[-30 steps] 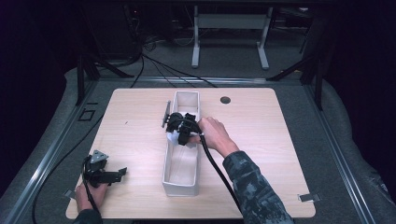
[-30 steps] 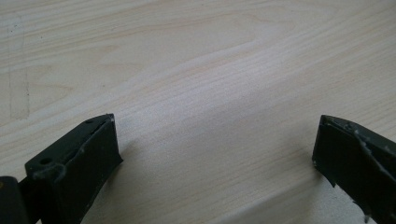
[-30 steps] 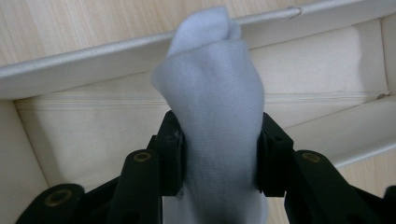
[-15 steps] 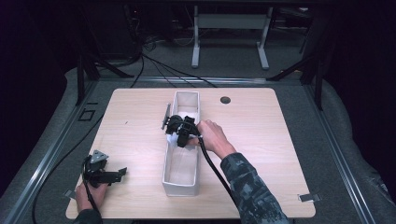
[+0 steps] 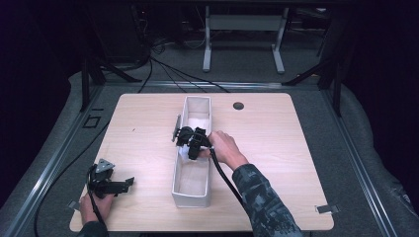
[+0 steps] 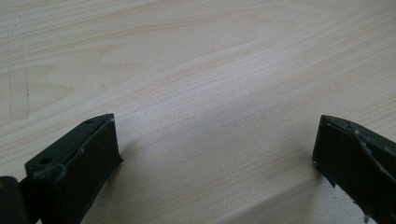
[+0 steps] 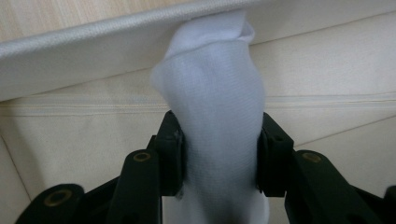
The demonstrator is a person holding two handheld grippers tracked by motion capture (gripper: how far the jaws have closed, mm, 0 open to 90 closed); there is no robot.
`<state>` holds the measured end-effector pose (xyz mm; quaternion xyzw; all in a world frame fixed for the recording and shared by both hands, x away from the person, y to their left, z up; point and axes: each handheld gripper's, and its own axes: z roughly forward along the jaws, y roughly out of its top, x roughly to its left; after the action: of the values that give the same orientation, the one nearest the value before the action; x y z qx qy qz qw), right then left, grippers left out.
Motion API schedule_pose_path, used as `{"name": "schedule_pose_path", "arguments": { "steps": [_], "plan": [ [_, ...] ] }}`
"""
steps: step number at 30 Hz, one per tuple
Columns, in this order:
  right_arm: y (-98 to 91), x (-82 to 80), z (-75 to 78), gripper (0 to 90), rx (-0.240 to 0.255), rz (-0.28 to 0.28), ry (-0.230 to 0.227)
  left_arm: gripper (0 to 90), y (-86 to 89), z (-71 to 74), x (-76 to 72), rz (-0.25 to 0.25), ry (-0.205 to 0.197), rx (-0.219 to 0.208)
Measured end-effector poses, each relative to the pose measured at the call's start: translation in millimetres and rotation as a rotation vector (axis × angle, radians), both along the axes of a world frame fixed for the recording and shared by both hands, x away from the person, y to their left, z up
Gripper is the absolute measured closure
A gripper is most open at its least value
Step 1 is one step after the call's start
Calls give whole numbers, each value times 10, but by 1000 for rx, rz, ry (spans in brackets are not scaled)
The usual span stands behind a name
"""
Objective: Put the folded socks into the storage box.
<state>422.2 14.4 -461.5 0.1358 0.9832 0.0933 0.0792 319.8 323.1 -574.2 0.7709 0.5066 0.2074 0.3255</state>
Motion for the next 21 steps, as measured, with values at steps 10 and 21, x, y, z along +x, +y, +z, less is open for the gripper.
{"name": "schedule_pose_path", "arguments": {
  "steps": [10,21],
  "plan": [
    [-7,18,-73,594,3,-5,11,2,0,0,0,0,0,0],
    [11,25,-195,553,-12,-3,24,2,0,0,1,0,0,0]
  ]
}}
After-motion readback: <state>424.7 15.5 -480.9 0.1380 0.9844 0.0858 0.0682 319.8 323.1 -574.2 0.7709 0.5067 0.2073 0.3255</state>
